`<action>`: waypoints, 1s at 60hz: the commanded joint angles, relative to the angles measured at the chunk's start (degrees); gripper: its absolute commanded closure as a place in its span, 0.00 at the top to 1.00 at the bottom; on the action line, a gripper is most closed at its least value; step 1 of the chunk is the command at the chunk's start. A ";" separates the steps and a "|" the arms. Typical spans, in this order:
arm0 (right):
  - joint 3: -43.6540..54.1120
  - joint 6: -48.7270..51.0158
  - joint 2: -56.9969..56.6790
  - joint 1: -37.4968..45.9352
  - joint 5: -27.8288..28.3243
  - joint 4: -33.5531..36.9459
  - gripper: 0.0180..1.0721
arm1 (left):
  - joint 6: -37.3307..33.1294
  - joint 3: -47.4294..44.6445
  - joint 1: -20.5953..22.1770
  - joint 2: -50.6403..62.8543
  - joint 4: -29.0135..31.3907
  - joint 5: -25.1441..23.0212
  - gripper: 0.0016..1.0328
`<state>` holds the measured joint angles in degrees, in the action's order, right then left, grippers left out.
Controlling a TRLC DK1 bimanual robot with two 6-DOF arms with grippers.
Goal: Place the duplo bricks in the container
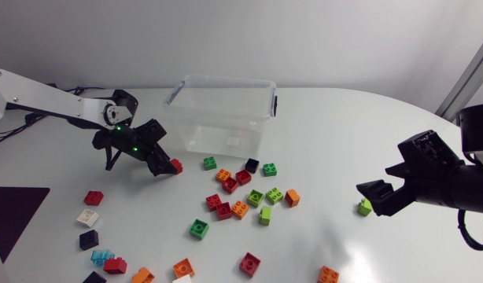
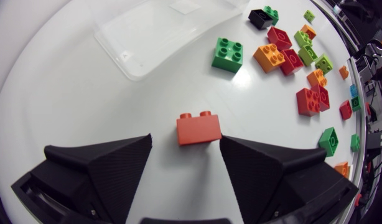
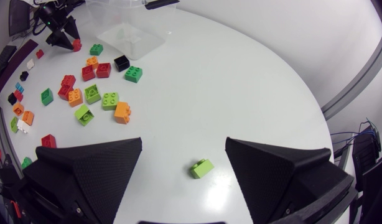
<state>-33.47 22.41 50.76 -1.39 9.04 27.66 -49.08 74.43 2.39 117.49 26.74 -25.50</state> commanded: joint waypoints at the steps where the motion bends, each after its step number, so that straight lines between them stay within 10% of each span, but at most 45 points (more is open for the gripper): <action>1: 2.27 1.23 0.74 0.33 0.28 -0.94 0.92 | 0.56 -0.61 0.86 1.16 -1.69 -0.61 0.65; 60: 1.83 2.90 -0.31 1.56 -0.78 -1.56 0.89 | 5.49 -5.18 3.06 -2.79 -4.15 4.58 0.31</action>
<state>-31.68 24.10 50.48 -0.34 8.60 25.54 -44.77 71.07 5.54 116.97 21.39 -20.56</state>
